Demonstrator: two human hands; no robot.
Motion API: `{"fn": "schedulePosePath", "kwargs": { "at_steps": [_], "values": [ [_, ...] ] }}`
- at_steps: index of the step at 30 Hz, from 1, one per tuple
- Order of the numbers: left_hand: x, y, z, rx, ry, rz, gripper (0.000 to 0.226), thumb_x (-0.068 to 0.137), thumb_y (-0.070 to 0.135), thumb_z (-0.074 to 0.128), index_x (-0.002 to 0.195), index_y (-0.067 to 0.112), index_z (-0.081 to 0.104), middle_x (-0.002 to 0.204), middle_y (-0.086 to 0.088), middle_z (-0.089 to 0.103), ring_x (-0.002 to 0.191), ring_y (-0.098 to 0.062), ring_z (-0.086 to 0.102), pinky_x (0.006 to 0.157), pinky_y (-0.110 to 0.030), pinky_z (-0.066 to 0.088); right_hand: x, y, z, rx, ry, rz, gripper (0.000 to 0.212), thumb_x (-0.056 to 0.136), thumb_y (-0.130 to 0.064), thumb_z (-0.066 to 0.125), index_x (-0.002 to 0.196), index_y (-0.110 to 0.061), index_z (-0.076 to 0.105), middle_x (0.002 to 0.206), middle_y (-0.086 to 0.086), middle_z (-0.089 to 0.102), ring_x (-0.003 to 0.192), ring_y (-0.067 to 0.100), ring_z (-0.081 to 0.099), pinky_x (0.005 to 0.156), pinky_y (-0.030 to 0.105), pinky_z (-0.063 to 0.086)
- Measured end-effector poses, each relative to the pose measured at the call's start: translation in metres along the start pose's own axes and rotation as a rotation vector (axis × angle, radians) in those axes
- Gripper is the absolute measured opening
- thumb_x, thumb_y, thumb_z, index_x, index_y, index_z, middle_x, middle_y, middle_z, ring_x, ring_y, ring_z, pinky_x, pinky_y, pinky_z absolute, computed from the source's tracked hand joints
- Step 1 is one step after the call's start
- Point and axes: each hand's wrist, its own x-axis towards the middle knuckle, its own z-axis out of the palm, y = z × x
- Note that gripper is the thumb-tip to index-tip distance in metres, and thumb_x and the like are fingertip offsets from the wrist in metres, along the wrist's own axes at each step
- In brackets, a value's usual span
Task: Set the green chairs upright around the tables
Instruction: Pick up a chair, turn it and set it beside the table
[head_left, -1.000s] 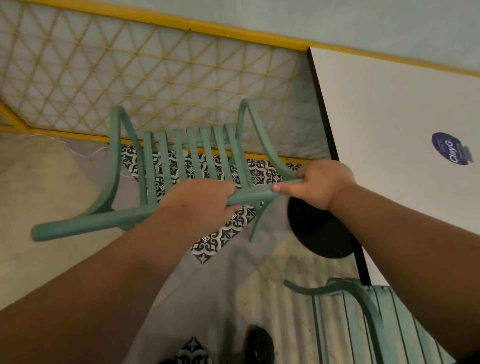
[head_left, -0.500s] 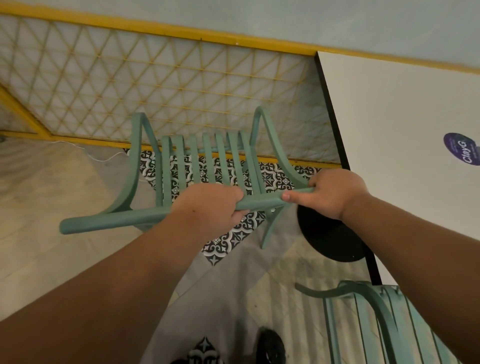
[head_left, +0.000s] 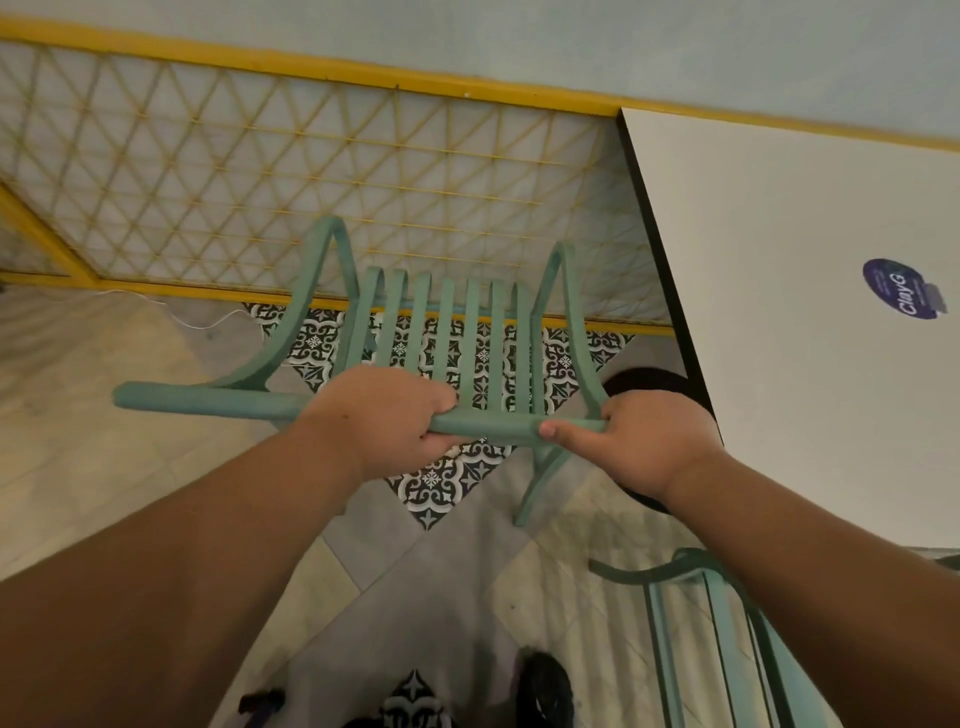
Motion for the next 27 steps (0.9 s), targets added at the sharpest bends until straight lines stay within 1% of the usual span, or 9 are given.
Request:
{"fn": "schedulePosePath", "kwargs": {
  "at_steps": [3,5,7,9,12,15,19,25,27],
  "values": [
    [0.0,-0.007,0.0,0.004,-0.022,0.016,0.052,0.087,0.081,0.034,0.074,0.032,0.046,0.065,0.011,0.058,0.06,-0.006,0.056,0.062,-0.031,0.055,-0.005,-0.006,0.003,0.031,-0.004,0.018,0.106,0.056,-0.108,0.011,0.071,-0.02,0.069,0.064,-0.002,0.067,0.056,0.015,0.064,0.052,0.034,0.054],
    [-0.001,-0.01,-0.001,0.016,-0.013,0.02,0.07,0.079,0.092,0.017,0.072,0.03,0.05,0.063,0.01,0.058,0.058,-0.006,0.056,0.057,-0.029,0.051,-0.005,-0.009,0.005,0.047,-0.001,0.029,0.108,0.055,-0.109,0.011,0.071,-0.02,0.069,0.065,-0.001,0.068,0.056,0.015,0.065,0.055,0.036,0.059],
    [-0.003,-0.013,-0.001,0.002,0.016,0.006,0.086,0.074,0.093,-0.004,0.07,0.028,0.052,0.062,0.007,0.057,0.057,-0.008,0.056,0.054,-0.029,0.048,-0.006,-0.013,0.007,0.059,-0.004,0.046,0.109,0.055,-0.11,0.011,0.073,-0.02,0.071,0.066,-0.001,0.07,0.057,0.015,0.066,0.057,0.037,0.06],
    [-0.005,-0.018,-0.002,-0.032,0.033,-0.018,0.09,0.076,0.087,-0.014,0.07,0.028,0.054,0.063,0.006,0.058,0.058,-0.009,0.057,0.057,-0.032,0.052,-0.009,-0.018,0.008,0.072,-0.019,0.06,0.109,0.055,-0.11,0.011,0.074,-0.02,0.071,0.066,-0.002,0.07,0.056,0.015,0.066,0.058,0.038,0.061],
    [-0.007,-0.034,-0.004,-0.029,0.04,-0.051,0.078,0.09,0.075,-0.003,0.07,0.028,0.056,0.065,0.006,0.059,0.061,-0.009,0.058,0.063,-0.035,0.056,-0.016,-0.033,0.013,0.081,-0.053,0.044,0.106,0.058,-0.108,0.008,0.071,-0.021,0.068,0.062,-0.004,0.066,0.053,0.013,0.064,0.057,0.037,0.063],
    [-0.009,-0.053,-0.007,0.011,0.04,-0.063,0.07,0.087,0.067,0.003,0.07,0.026,0.058,0.065,0.005,0.058,0.061,-0.01,0.056,0.062,-0.034,0.053,-0.024,-0.052,0.023,0.052,-0.067,-0.003,0.105,0.064,-0.105,0.003,0.07,-0.021,0.066,0.066,-0.002,0.069,0.056,0.014,0.068,0.056,0.036,0.064],
    [-0.007,-0.063,-0.009,0.039,0.035,-0.076,0.06,0.089,0.06,0.013,0.065,0.024,0.054,0.062,0.003,0.056,0.06,-0.012,0.054,0.057,-0.031,0.047,-0.024,-0.063,0.024,0.054,-0.05,-0.009,0.099,0.071,-0.101,0.005,0.071,-0.022,0.064,0.063,-0.004,0.066,0.056,0.013,0.066,0.058,0.037,0.063],
    [-0.008,-0.063,-0.006,0.058,0.059,-0.101,0.064,0.086,0.061,0.007,0.062,0.023,0.052,0.058,0.002,0.054,0.056,-0.013,0.053,0.05,-0.029,0.041,-0.024,-0.063,0.021,0.08,-0.075,-0.007,0.096,0.07,-0.1,0.003,0.075,-0.025,0.062,0.068,-0.004,0.067,0.06,0.012,0.066,0.061,0.038,0.063],
    [-0.009,-0.059,-0.007,0.089,0.071,-0.146,0.061,0.086,0.059,0.01,0.065,0.024,0.055,0.059,0.004,0.056,0.059,-0.014,0.055,0.055,-0.031,0.045,-0.023,-0.062,0.019,0.111,-0.128,-0.012,0.092,0.073,-0.099,0.007,0.079,-0.025,0.062,0.072,-0.004,0.068,0.065,0.012,0.066,0.065,0.039,0.063]
  ]
}}
